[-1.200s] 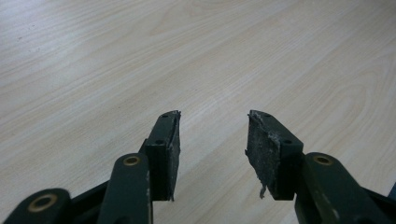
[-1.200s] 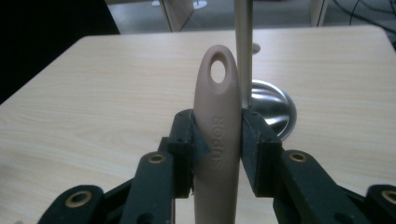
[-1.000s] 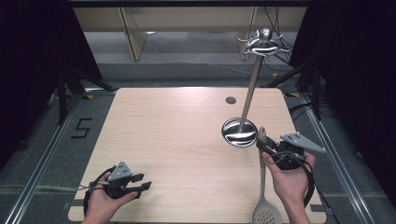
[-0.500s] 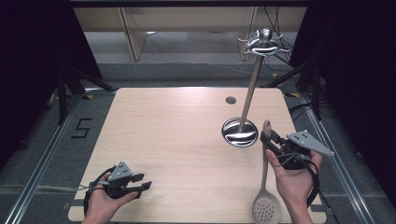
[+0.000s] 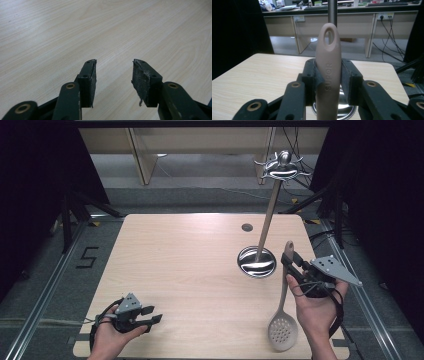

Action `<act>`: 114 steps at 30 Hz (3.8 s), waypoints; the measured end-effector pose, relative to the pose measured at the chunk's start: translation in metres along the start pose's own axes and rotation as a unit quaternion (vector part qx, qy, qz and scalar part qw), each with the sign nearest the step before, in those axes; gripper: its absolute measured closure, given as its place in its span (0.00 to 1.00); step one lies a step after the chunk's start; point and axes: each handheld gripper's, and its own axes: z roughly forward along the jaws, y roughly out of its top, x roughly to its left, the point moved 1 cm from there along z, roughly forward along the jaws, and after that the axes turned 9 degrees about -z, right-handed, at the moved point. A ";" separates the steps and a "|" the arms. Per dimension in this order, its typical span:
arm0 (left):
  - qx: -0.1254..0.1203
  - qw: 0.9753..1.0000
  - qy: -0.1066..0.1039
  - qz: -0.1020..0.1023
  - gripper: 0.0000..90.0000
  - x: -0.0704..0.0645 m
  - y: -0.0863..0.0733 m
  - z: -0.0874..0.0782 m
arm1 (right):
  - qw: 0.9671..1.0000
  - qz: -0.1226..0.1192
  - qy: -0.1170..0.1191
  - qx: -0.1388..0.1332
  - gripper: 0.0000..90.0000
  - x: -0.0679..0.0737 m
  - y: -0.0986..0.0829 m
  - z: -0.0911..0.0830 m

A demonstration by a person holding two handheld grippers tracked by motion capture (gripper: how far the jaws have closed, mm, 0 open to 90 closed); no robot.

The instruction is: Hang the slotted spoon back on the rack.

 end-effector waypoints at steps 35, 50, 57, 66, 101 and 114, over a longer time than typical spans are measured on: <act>-0.005 1.000 0.000 -0.001 0.59 0.000 0.000 0.000 | 0.999 -0.004 -0.022 -0.039 0.76 -0.004 0.022 0.001; -0.006 1.000 0.004 -0.010 0.59 0.000 -0.001 0.000 | 0.998 -0.011 -0.030 -0.050 0.76 -0.004 0.032 0.004; -0.006 1.000 0.004 -0.010 0.59 0.000 -0.001 -0.001 | 0.998 -0.015 -0.031 -0.054 0.76 -0.004 0.037 0.006; -0.006 1.000 0.005 -0.005 0.59 0.001 0.000 -0.001 | 0.997 -0.026 -0.034 -0.066 0.76 -0.002 0.043 0.007; -0.004 1.000 0.003 -0.006 0.59 0.001 0.000 -0.001 | 0.993 -0.040 -0.050 -0.094 0.76 0.003 0.061 0.012; -0.008 1.000 -0.002 0.000 0.59 0.000 0.000 -0.001 | 0.991 -0.053 -0.054 -0.107 0.76 0.007 0.068 0.017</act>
